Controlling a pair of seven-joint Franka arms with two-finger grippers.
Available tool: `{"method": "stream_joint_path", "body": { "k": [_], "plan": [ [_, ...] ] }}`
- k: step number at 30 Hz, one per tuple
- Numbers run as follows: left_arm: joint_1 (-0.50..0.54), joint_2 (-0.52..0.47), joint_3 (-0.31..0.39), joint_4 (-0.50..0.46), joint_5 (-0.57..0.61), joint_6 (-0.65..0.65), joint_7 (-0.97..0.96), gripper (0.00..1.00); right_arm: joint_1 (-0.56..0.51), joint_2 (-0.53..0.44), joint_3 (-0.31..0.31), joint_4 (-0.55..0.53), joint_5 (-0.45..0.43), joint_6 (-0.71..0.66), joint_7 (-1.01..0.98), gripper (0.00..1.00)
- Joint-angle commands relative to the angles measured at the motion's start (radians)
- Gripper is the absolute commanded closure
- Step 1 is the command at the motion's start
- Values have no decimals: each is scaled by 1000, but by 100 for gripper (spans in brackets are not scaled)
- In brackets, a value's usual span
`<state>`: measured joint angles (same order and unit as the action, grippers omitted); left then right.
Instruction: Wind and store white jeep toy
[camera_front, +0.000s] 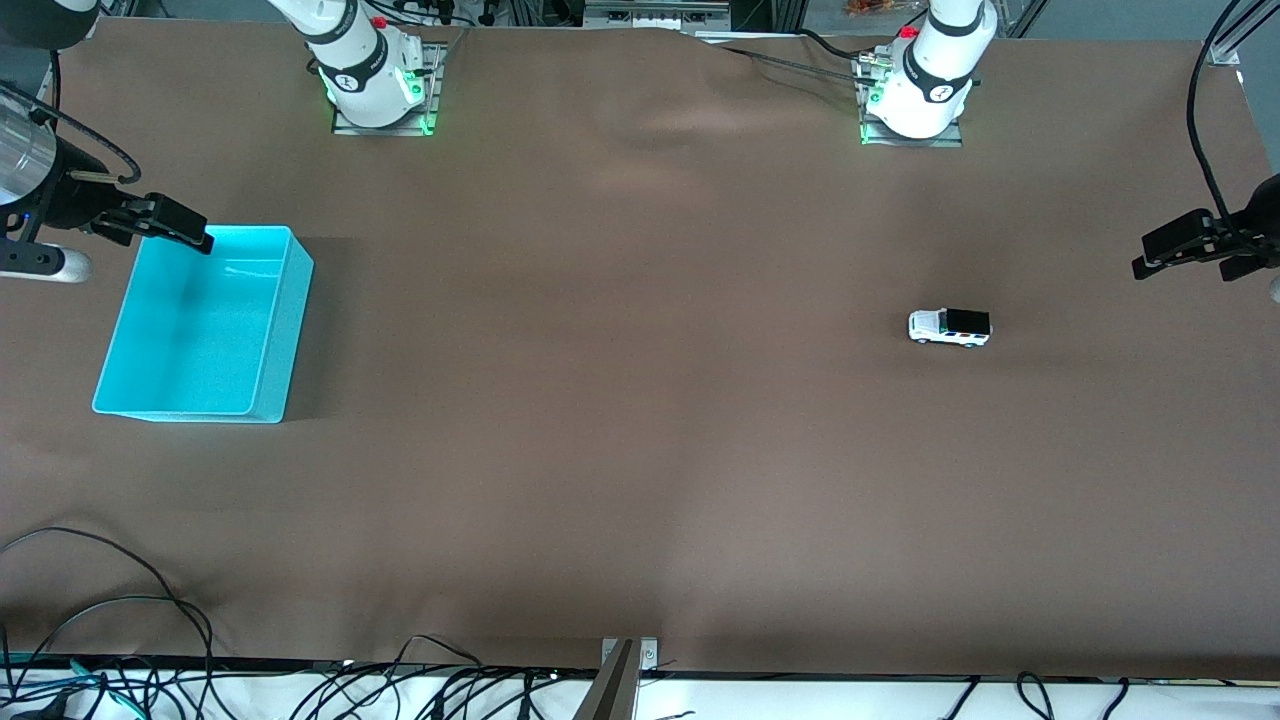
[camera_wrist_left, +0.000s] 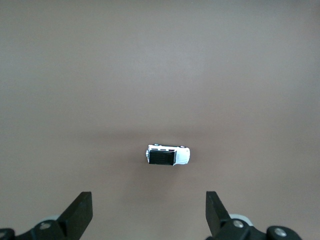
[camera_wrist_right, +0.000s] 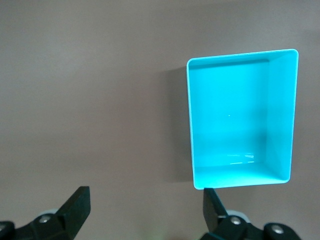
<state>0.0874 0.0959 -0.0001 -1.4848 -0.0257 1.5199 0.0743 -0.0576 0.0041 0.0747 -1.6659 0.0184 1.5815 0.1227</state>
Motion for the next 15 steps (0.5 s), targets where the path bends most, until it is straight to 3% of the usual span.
{"method": "stream_joint_path", "body": {
  "k": [1,15],
  "plan": [
    [-9,-16,6,-14,-33,-14,19,0,-1,-7,0,3,-18,8,-12,0],
    [-9,-16,-15,-14,-33,-15,16,0,-1,-7,5,8,-18,6,-18,0]
  ]
}}
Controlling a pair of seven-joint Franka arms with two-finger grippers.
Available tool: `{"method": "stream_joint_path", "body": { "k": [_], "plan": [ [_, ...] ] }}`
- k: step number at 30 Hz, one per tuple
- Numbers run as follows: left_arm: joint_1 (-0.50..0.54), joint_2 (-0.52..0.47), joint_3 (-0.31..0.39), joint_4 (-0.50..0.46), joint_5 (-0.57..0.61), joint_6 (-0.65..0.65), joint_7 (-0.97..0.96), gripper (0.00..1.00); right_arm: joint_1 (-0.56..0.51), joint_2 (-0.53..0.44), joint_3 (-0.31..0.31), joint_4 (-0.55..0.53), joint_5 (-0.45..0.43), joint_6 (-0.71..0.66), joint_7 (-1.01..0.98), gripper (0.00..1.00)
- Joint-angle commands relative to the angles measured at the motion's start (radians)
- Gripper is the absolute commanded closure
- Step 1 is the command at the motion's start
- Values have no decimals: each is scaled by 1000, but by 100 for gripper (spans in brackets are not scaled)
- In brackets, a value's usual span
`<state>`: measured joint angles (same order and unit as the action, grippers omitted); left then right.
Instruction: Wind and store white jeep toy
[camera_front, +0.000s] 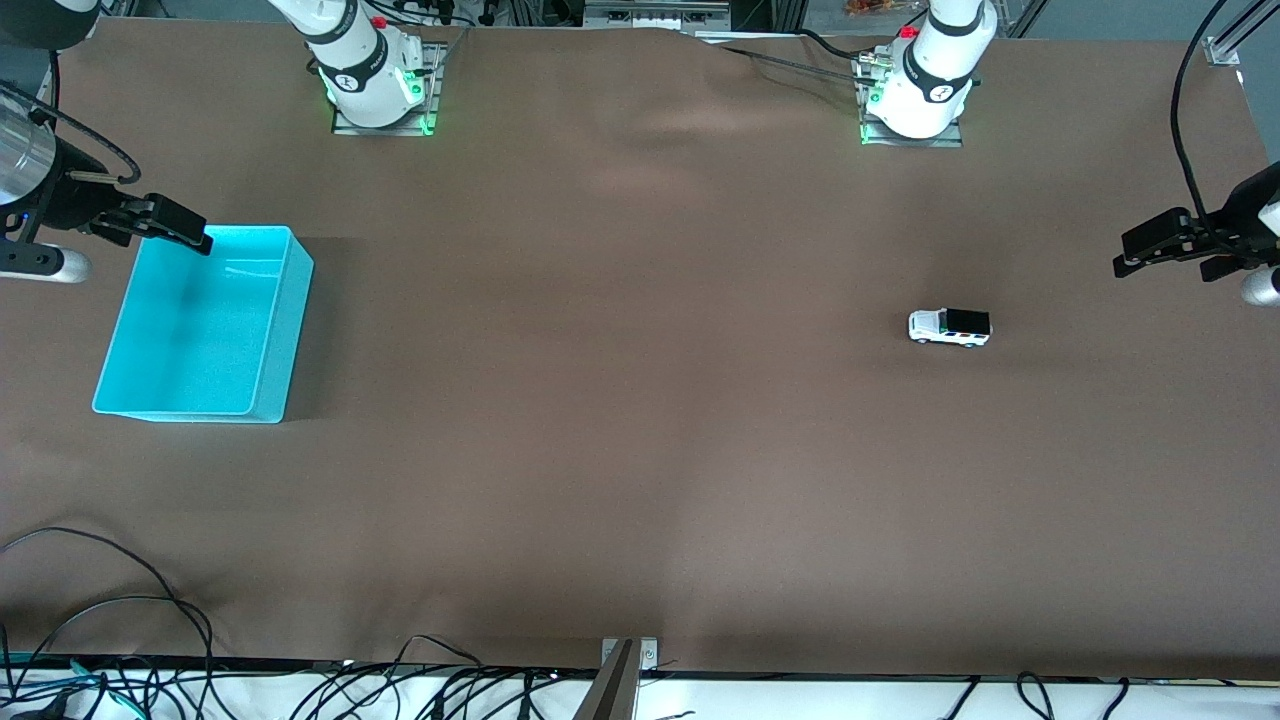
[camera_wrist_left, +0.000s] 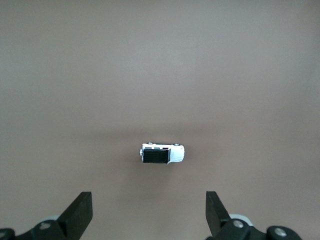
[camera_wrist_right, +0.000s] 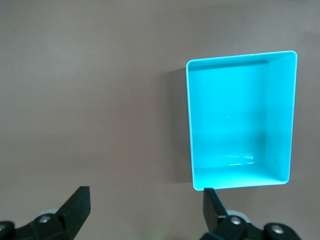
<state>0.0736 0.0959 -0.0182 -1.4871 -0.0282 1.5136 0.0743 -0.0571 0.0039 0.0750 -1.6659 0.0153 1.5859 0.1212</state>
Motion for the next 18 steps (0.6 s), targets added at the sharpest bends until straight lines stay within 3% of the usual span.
{"method": "stream_joint_path", "body": {
  "k": [1,18],
  "plan": [
    [5,-16,3,-12,-30,-9,16,0,-1,-7,5,8,-15,3,-17,0],
    [9,-2,3,-13,-30,-9,19,0,0,-7,5,11,-15,8,-17,0]
  ]
}}
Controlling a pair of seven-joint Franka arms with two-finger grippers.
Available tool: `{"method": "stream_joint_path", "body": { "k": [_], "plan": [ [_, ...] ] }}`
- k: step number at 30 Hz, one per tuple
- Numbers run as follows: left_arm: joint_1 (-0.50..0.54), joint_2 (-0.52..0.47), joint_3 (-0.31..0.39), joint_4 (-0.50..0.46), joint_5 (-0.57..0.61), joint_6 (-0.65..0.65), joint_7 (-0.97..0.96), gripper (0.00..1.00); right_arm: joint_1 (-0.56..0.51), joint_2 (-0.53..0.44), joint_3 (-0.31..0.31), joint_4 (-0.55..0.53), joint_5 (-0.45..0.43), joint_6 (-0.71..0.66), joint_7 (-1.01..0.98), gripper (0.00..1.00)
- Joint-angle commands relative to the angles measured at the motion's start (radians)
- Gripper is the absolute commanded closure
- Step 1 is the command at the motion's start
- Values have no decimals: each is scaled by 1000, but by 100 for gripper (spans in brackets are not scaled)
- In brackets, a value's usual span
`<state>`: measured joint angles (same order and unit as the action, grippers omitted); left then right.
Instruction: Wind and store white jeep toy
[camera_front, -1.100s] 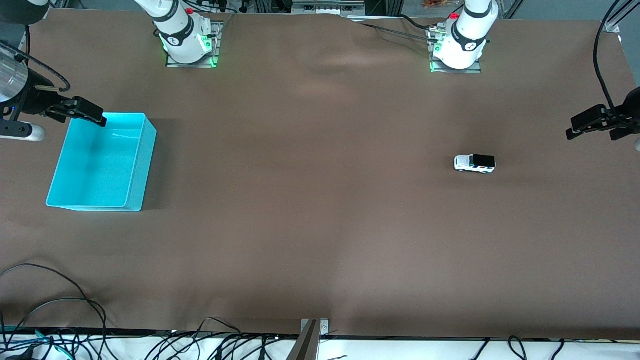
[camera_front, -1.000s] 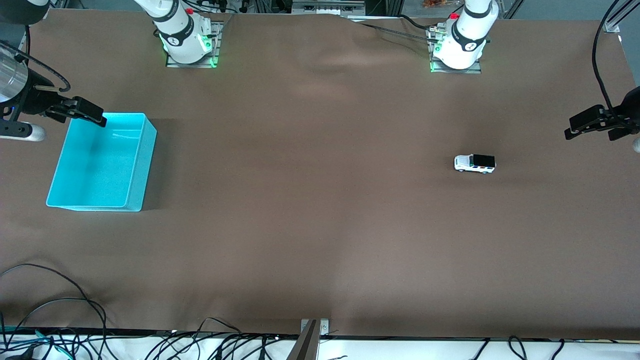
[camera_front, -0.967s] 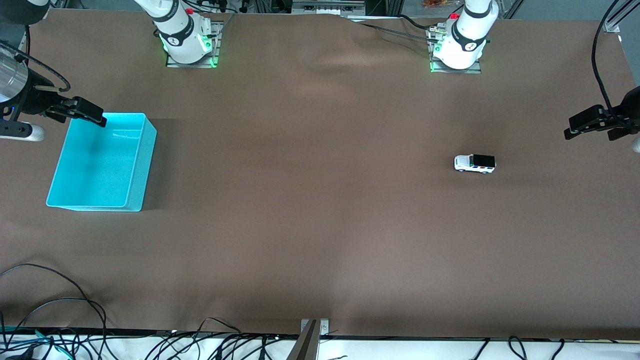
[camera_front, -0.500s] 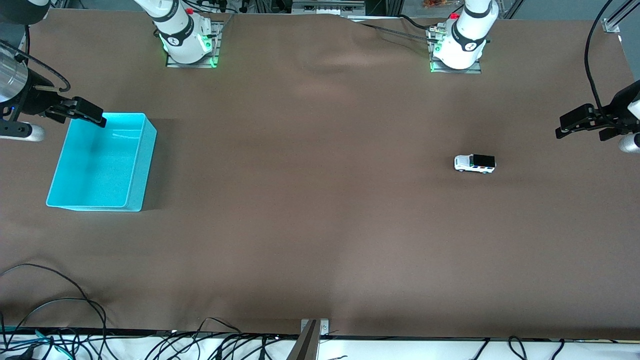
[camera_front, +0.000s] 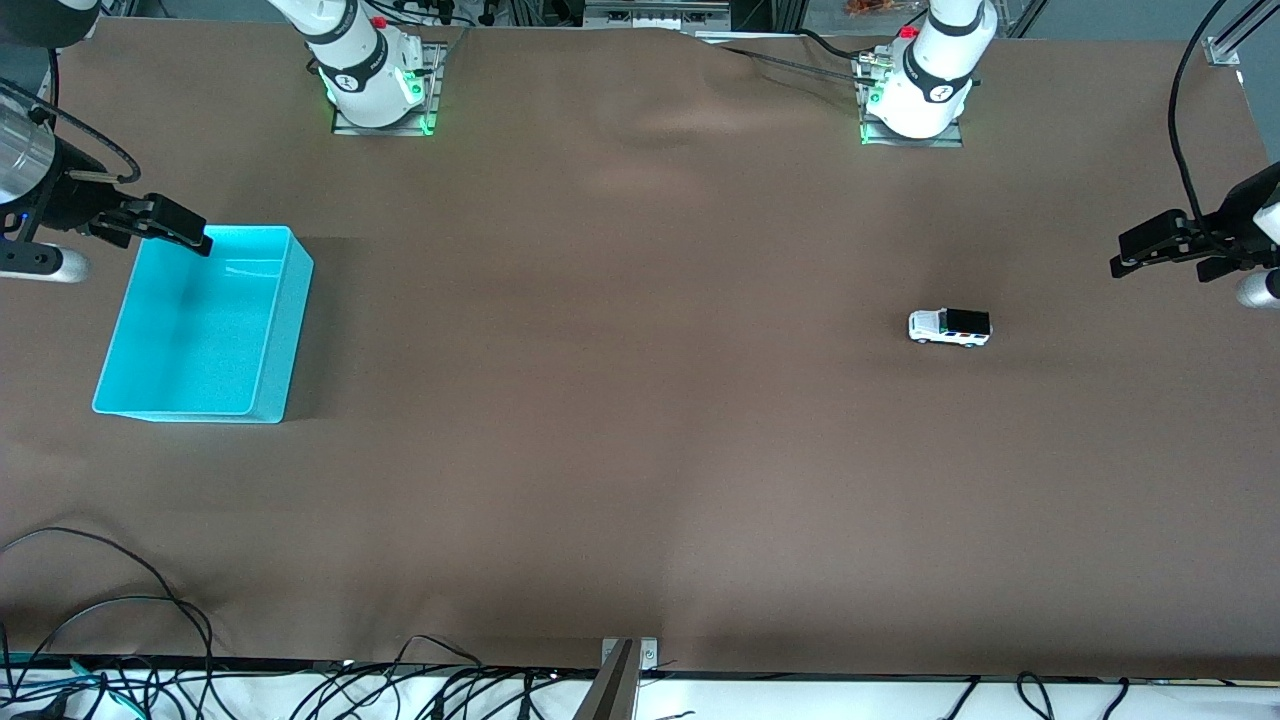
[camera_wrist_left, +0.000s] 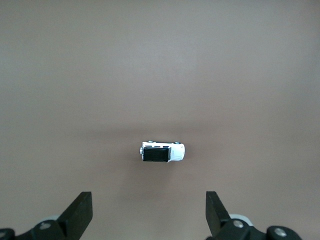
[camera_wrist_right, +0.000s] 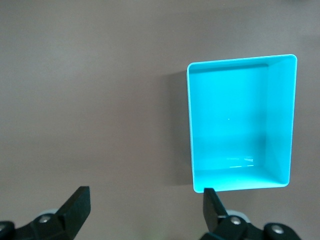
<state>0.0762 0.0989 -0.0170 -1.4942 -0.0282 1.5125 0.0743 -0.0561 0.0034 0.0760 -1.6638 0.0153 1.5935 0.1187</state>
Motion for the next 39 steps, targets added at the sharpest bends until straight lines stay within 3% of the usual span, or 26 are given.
{"method": "stream_joint_path", "body": {
  "k": [1,39],
  "plan": [
    [7,-5,2,-6,-30,-8,19,0,-1,-6,4,9,-15,0,-14,0],
    [10,15,2,-5,-24,-8,12,0,-1,-5,4,10,-15,3,-14,0]
  ]
}}
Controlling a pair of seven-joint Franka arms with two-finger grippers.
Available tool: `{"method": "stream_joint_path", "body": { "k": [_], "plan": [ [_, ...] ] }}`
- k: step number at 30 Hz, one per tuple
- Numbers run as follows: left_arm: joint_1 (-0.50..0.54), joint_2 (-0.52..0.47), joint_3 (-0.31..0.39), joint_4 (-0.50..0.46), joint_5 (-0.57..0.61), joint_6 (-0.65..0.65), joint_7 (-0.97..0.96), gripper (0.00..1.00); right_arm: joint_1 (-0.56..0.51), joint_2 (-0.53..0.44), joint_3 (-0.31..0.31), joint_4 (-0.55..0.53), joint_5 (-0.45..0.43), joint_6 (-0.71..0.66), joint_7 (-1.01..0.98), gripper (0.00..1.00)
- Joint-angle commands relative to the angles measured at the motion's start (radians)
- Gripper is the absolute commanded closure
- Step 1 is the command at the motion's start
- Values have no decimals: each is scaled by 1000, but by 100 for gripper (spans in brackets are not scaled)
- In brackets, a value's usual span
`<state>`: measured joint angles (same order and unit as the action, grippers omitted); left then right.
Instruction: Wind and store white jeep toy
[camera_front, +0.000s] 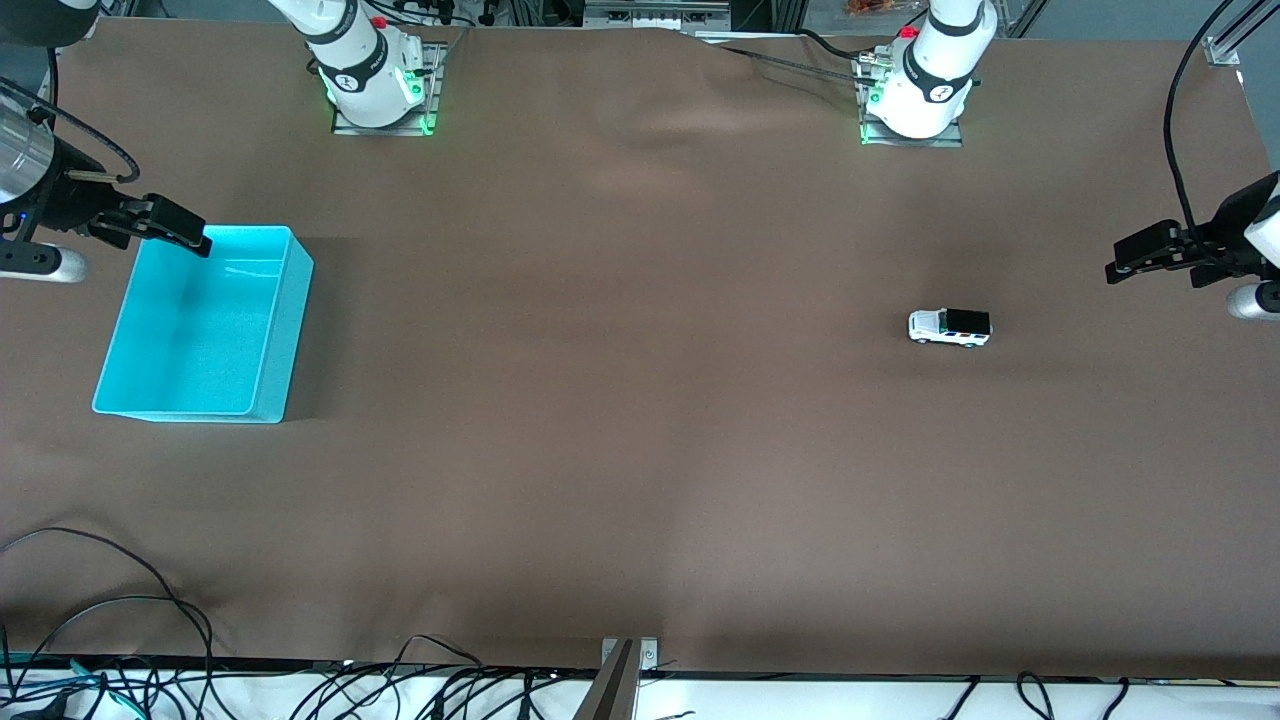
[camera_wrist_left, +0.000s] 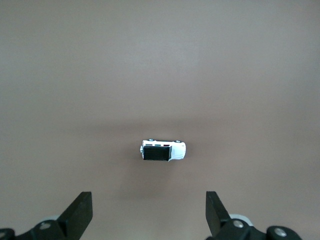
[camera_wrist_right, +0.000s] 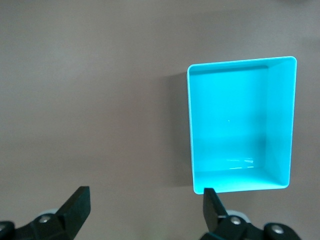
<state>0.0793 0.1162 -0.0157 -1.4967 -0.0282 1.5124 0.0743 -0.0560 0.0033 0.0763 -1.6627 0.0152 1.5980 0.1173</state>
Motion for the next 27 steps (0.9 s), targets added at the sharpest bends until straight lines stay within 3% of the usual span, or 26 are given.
{"method": "stream_joint_path", "body": {
  "k": [1,14,27],
  "plan": [
    [7,-3,2,-2,-24,-8,10,0,-1,-5,3,9,-15,-1,-15,0],
    [7,13,2,-2,-18,-8,-25,0,-1,-5,3,9,-15,-3,-13,0],
    [-12,62,-13,-4,-18,-26,-710,0,-1,-6,5,9,-14,-1,-15,0]
  ]
}}
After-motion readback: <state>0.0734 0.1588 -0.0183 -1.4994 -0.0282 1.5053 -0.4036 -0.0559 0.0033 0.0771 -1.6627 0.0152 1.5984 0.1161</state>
